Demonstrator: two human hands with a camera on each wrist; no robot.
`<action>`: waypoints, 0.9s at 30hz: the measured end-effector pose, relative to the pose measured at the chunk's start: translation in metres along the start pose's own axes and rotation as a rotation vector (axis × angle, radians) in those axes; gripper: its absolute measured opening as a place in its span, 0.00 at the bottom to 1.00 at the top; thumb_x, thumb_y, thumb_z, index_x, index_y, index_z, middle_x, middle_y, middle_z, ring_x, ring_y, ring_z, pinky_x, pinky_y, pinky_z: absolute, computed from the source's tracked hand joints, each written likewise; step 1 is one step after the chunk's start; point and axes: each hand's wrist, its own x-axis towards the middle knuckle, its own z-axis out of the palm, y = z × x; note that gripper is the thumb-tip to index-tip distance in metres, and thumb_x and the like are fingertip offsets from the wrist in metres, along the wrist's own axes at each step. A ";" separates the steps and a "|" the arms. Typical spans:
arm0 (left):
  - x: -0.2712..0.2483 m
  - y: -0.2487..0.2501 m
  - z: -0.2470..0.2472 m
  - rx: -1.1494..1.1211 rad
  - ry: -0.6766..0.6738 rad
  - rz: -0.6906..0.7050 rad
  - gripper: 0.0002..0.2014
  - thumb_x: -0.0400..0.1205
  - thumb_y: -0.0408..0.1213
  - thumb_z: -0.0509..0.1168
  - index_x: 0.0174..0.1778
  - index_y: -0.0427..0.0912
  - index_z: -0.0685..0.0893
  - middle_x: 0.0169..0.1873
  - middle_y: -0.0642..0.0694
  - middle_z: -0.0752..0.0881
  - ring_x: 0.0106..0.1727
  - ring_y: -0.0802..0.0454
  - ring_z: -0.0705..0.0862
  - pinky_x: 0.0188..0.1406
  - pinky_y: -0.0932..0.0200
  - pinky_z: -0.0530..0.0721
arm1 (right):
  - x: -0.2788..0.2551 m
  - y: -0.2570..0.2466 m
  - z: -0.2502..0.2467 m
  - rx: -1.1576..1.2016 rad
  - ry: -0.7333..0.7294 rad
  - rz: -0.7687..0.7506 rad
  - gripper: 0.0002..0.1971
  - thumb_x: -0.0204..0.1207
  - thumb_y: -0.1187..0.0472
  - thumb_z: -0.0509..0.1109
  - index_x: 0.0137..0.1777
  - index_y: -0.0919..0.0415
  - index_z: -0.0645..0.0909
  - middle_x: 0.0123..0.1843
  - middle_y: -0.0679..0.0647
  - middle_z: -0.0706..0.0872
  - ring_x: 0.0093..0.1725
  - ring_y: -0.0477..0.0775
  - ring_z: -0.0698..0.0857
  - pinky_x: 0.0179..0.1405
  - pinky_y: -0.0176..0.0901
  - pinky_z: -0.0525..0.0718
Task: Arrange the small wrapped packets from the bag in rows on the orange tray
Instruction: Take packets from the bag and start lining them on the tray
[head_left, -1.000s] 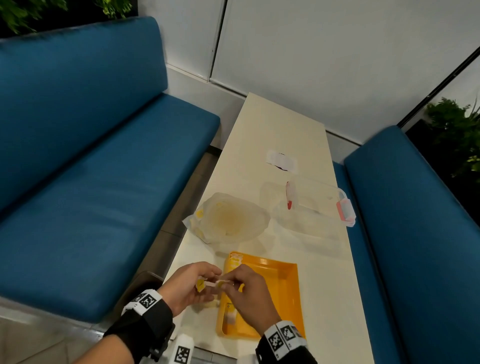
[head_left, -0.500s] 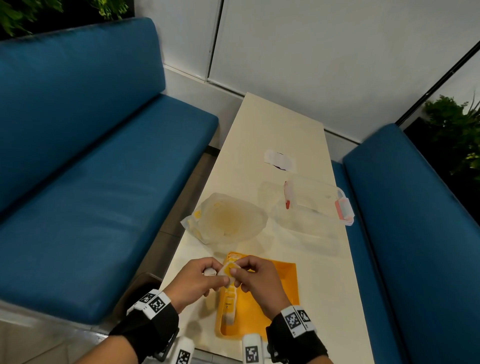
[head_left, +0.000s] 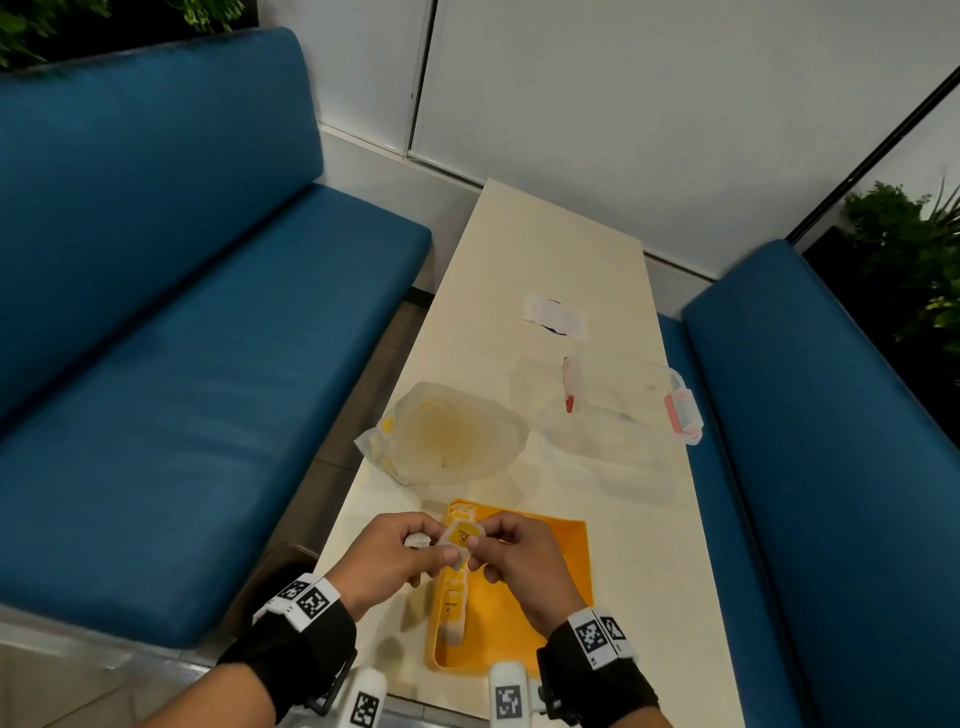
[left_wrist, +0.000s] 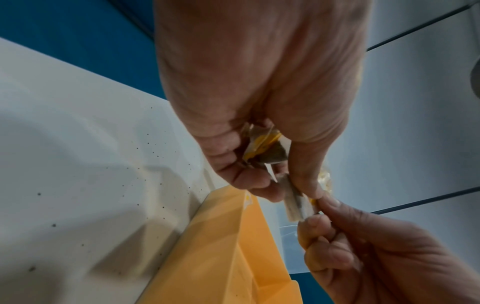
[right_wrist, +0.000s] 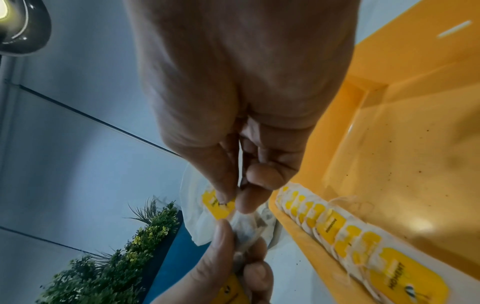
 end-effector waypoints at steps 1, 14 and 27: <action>0.000 0.000 0.000 0.008 0.011 -0.008 0.07 0.77 0.37 0.80 0.48 0.41 0.93 0.42 0.39 0.92 0.36 0.54 0.86 0.32 0.60 0.81 | 0.000 0.001 -0.002 -0.004 0.005 -0.004 0.04 0.76 0.70 0.76 0.45 0.72 0.85 0.33 0.65 0.88 0.30 0.51 0.85 0.28 0.40 0.78; 0.007 -0.019 0.006 0.195 0.053 -0.262 0.15 0.75 0.45 0.81 0.45 0.38 0.89 0.32 0.44 0.91 0.33 0.52 0.89 0.34 0.58 0.88 | -0.014 0.047 -0.004 -0.262 -0.222 0.323 0.07 0.76 0.72 0.73 0.42 0.62 0.80 0.27 0.57 0.86 0.23 0.49 0.86 0.18 0.38 0.76; 0.006 -0.023 0.011 0.223 0.031 -0.301 0.13 0.72 0.40 0.83 0.41 0.39 0.87 0.33 0.42 0.90 0.33 0.50 0.90 0.39 0.54 0.91 | -0.007 0.068 0.023 -0.419 -0.092 0.334 0.08 0.73 0.68 0.69 0.43 0.57 0.73 0.33 0.62 0.86 0.29 0.62 0.91 0.26 0.48 0.86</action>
